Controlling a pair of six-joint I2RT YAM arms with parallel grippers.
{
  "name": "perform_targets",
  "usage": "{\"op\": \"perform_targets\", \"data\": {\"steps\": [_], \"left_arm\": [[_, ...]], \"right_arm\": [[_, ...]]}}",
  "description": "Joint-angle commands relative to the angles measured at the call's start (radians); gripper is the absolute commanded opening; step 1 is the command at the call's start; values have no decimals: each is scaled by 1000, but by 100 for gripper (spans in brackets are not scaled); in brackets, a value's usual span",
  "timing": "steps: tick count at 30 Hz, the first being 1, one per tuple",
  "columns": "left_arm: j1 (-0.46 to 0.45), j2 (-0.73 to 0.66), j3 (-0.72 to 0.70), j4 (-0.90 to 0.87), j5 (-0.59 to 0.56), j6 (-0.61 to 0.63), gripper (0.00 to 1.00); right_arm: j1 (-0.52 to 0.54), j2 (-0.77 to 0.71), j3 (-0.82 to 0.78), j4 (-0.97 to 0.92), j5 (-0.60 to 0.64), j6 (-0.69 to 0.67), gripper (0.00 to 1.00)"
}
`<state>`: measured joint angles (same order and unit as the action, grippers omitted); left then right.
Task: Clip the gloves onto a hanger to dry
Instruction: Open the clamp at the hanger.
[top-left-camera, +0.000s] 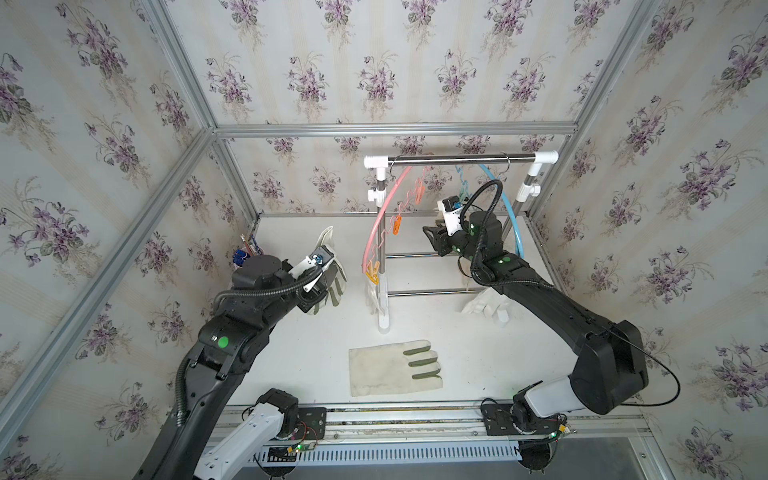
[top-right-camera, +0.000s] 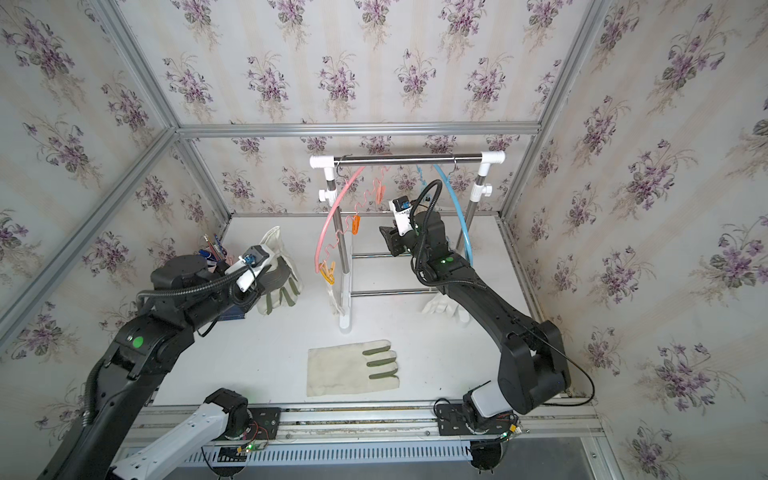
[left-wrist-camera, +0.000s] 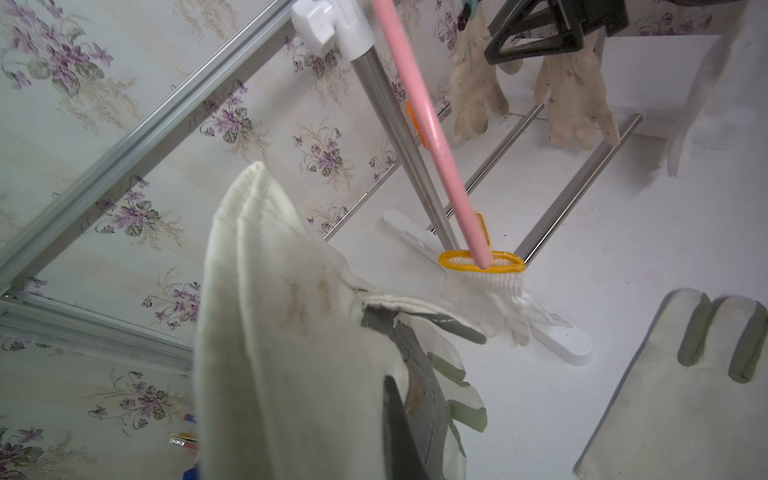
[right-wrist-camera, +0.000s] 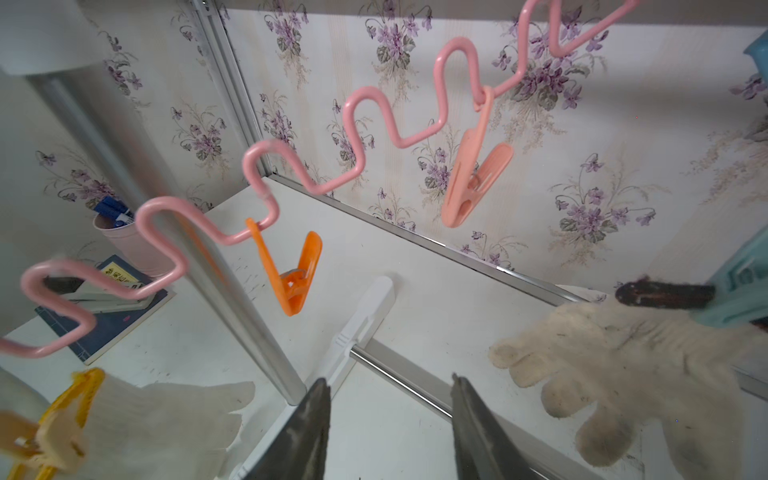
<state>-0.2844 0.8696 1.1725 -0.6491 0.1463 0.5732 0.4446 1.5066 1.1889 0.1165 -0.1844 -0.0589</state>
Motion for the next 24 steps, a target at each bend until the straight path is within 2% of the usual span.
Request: {"op": "perform_targets", "data": {"steps": [1,9,15,21,24], "left_arm": [[79,70,8,118,105,-60,0],[187,287,56,331,179,-66,0],[229,458,135,425,207,30,0],[319,657,142,580,313,67,0],[339,733,131,667,386,79,0]], "right_arm": [[-4,50,36,56,-50,4,49],[-49,121,65,130,-168,47,52],[-103,175,130,149,-338,69,53],[-117,247,235,107,-451,13,52],[-116,277,287,63,-459,-7,52]]}}
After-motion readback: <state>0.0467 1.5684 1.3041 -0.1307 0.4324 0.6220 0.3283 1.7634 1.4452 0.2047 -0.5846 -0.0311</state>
